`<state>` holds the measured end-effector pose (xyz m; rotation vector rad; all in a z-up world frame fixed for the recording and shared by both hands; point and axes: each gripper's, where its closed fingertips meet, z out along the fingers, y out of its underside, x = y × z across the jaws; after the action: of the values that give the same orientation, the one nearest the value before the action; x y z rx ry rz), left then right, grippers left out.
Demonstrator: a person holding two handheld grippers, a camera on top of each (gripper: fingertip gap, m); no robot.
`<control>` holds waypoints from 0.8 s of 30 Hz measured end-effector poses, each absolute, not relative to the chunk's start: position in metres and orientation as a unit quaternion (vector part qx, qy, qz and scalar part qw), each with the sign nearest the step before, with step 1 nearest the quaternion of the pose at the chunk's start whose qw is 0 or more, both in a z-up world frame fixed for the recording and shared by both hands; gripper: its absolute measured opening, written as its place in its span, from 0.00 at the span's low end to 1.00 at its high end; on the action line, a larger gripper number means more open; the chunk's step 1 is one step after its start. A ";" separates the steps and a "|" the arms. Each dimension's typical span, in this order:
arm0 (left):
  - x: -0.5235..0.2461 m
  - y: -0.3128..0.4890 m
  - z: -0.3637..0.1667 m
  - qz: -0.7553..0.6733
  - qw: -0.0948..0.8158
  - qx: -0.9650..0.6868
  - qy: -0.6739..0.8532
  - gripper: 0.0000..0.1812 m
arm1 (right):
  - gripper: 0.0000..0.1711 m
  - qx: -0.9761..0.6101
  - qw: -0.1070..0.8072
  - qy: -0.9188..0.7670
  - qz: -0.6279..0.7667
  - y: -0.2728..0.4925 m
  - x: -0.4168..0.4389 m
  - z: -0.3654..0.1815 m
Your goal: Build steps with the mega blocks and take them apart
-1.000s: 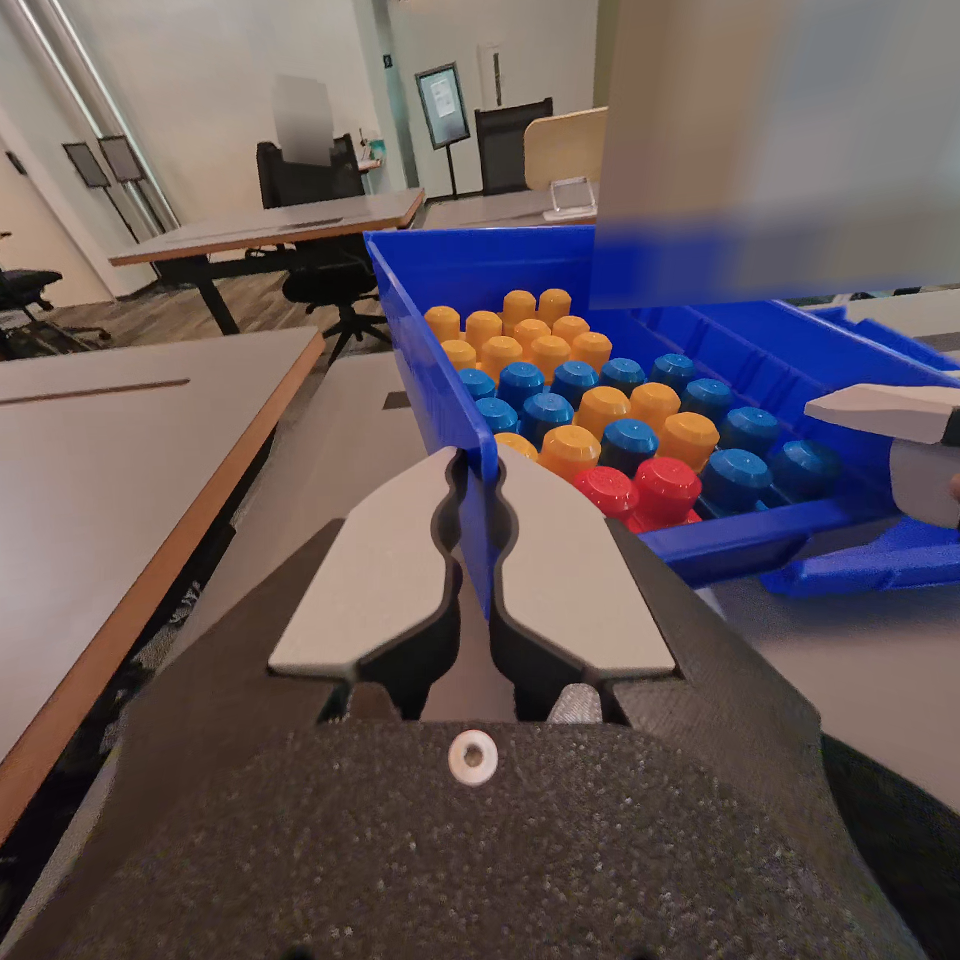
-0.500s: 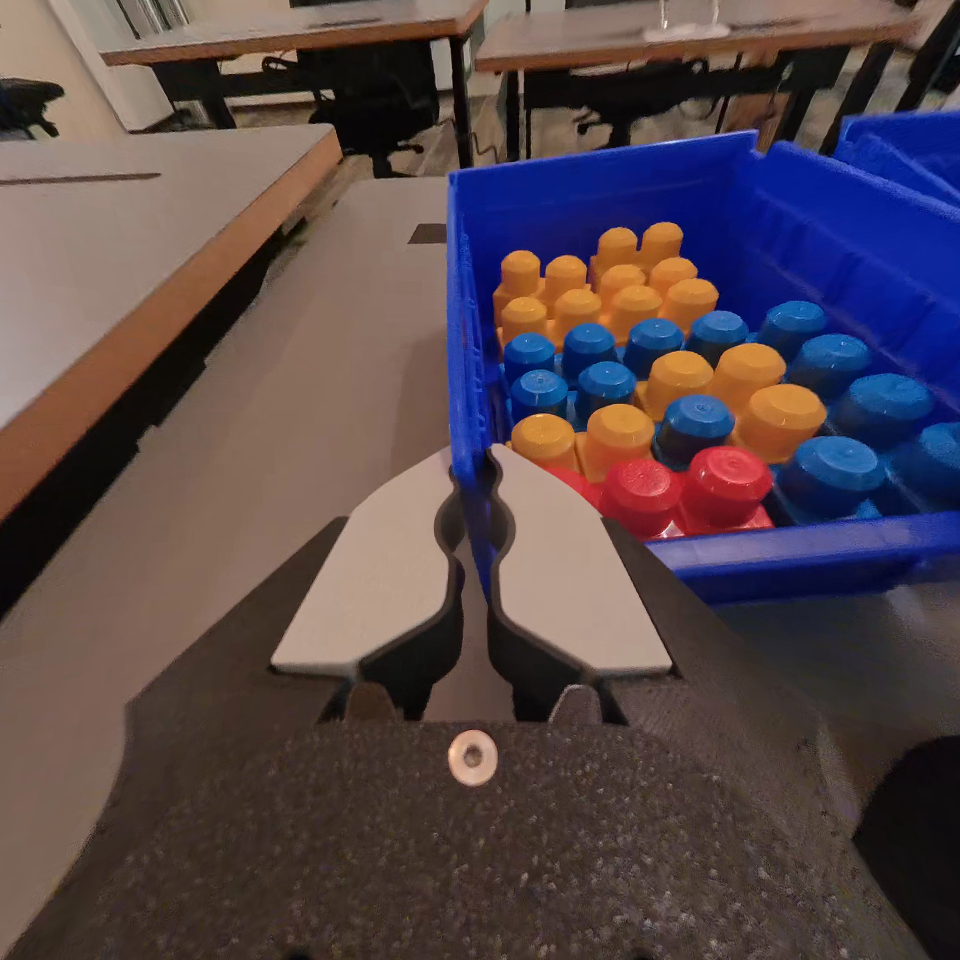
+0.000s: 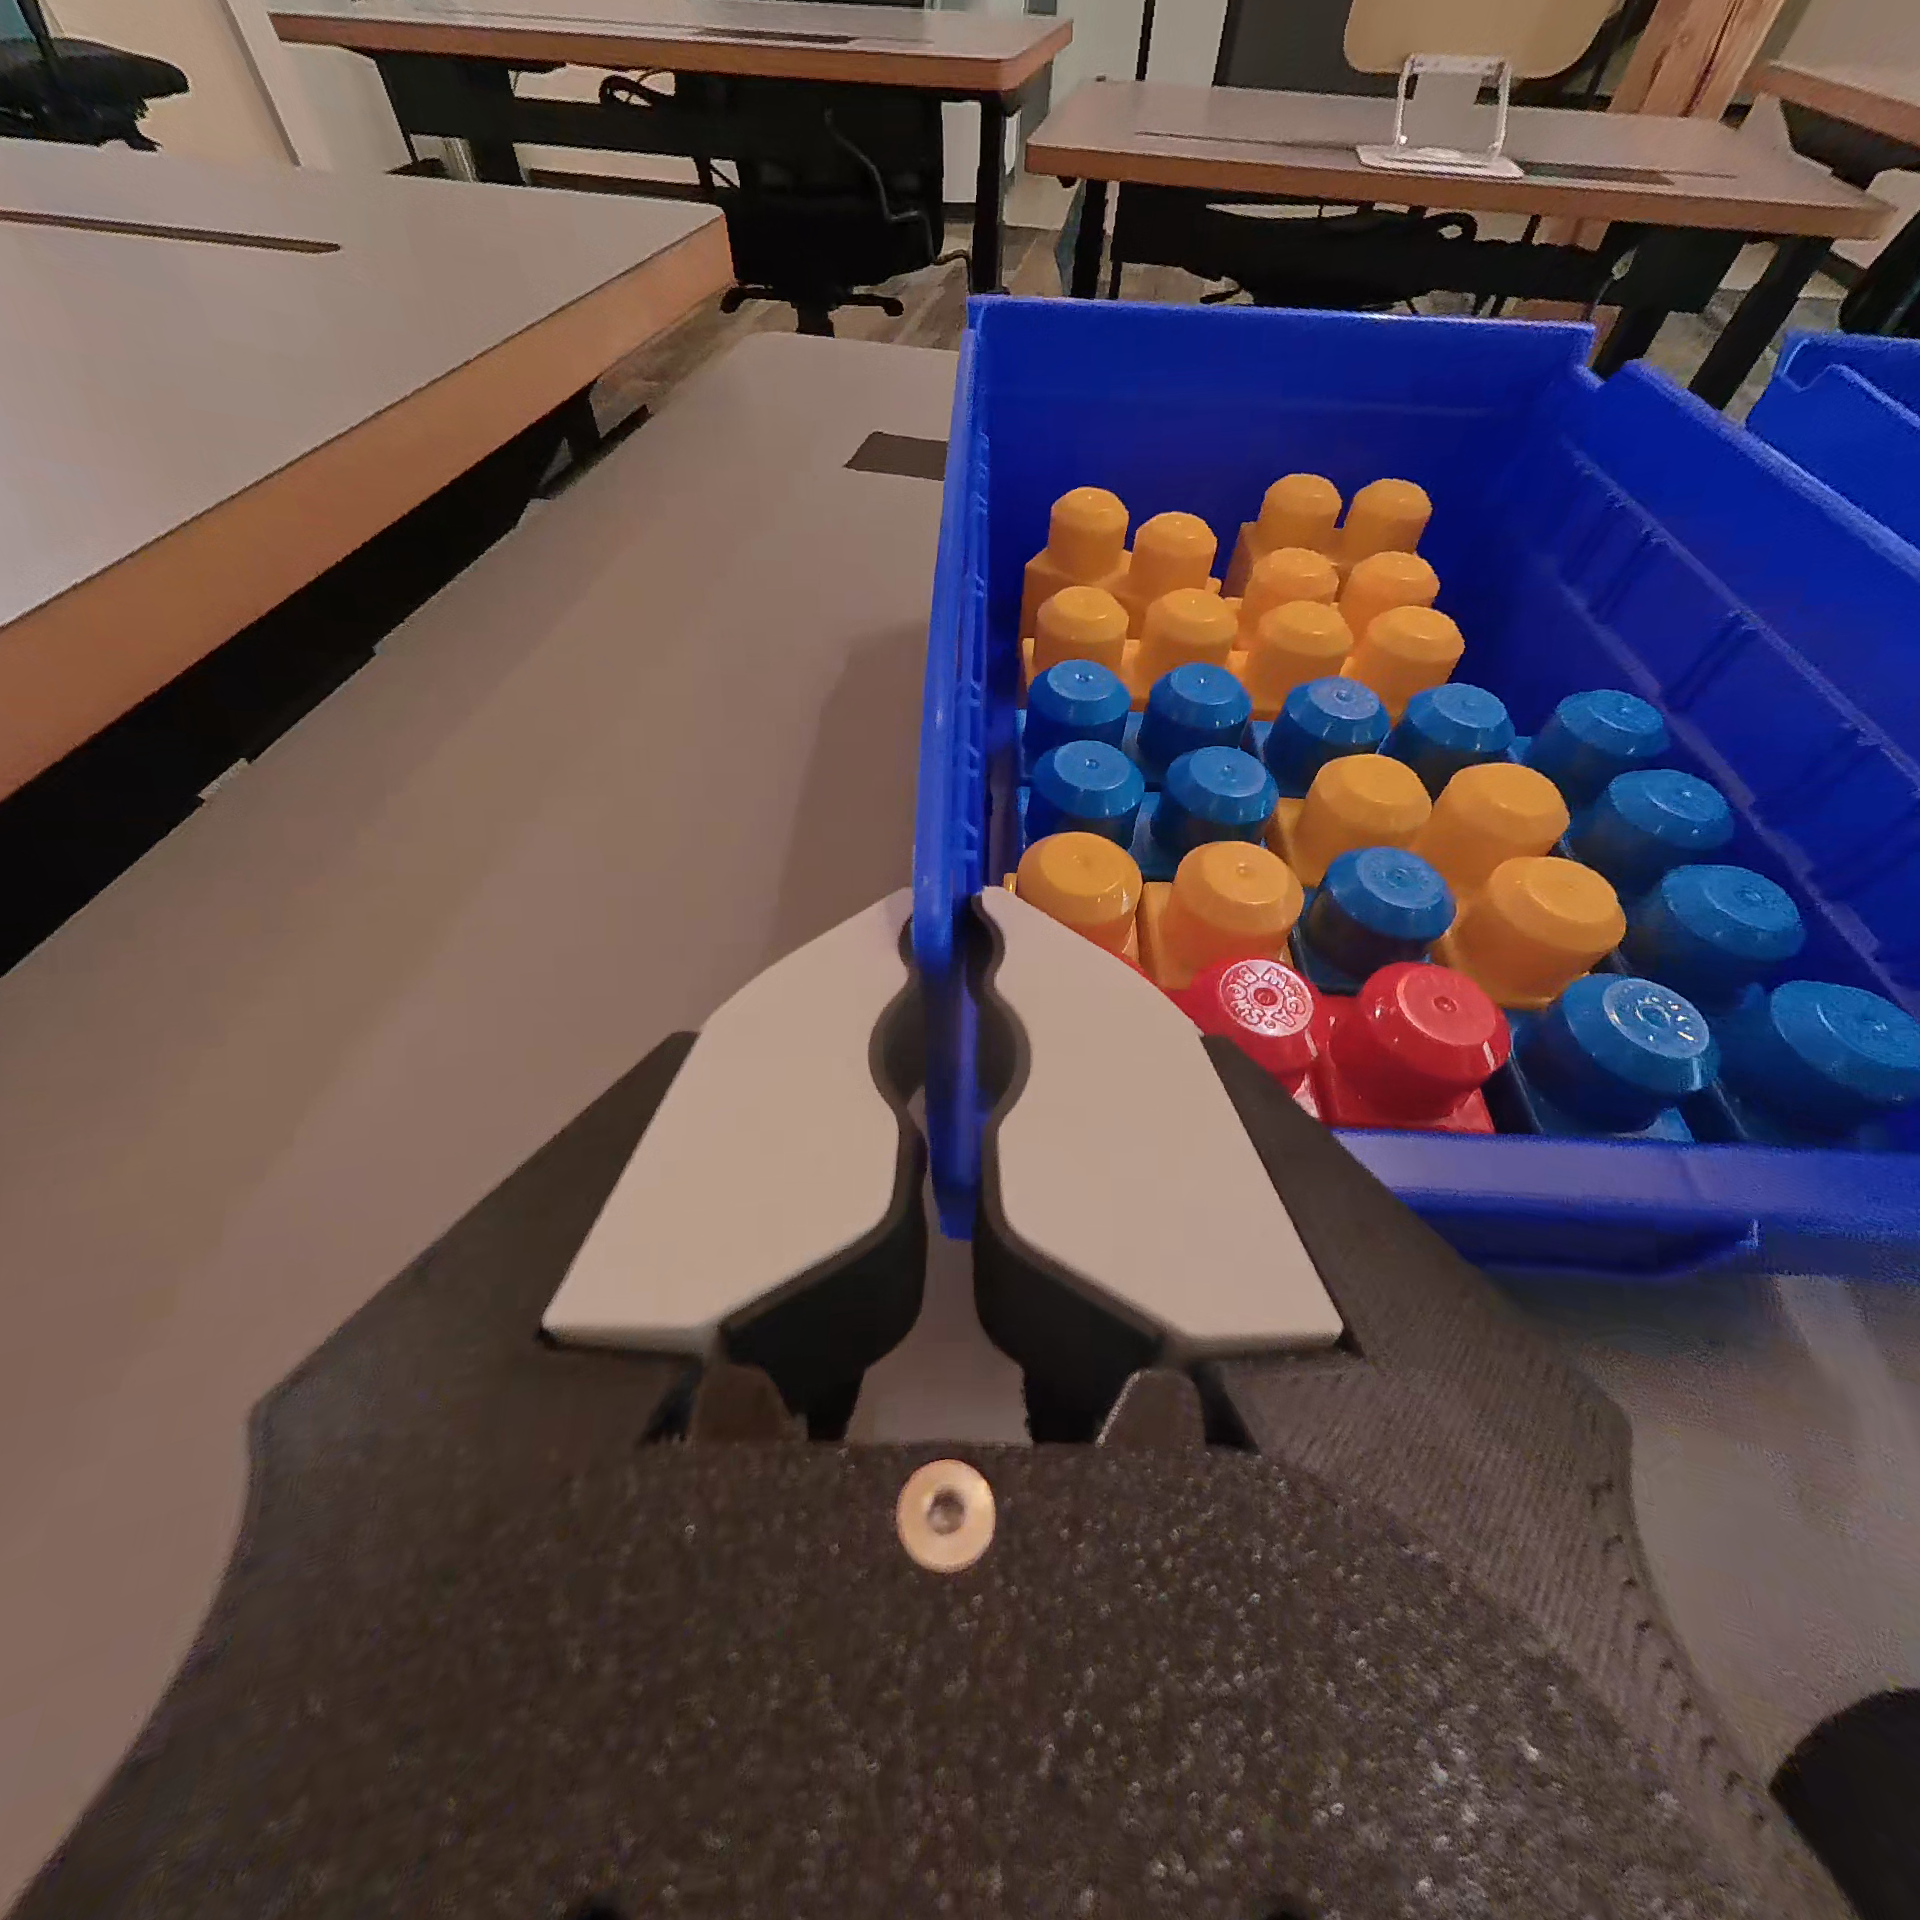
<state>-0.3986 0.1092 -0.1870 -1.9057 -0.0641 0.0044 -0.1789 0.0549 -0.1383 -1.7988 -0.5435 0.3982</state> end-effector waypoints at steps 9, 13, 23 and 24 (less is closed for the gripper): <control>-0.388 0.127 -0.187 0.010 0.575 -0.818 -0.027 0.02 | 0.42 -0.758 0.645 -0.101 -0.003 0.071 0.009 -0.101; -0.383 0.132 -0.187 0.017 0.574 -0.819 -0.019 0.02 | 0.45 -0.798 0.599 -0.061 -0.002 0.082 0.044 -0.148; -0.377 0.140 -0.187 0.024 0.576 -0.817 -0.001 0.02 | 0.03 -0.846 0.532 -0.036 0.030 0.102 0.040 -0.195; -0.377 0.140 -0.187 0.023 0.577 -0.817 -0.001 0.02 | 0.02 -0.846 0.532 -0.037 0.024 0.102 0.044 -0.195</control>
<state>-0.3768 0.1400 -0.1872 -1.9112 -0.0029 0.0548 0.0443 0.1019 -0.1949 -2.0176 -0.0881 0.0575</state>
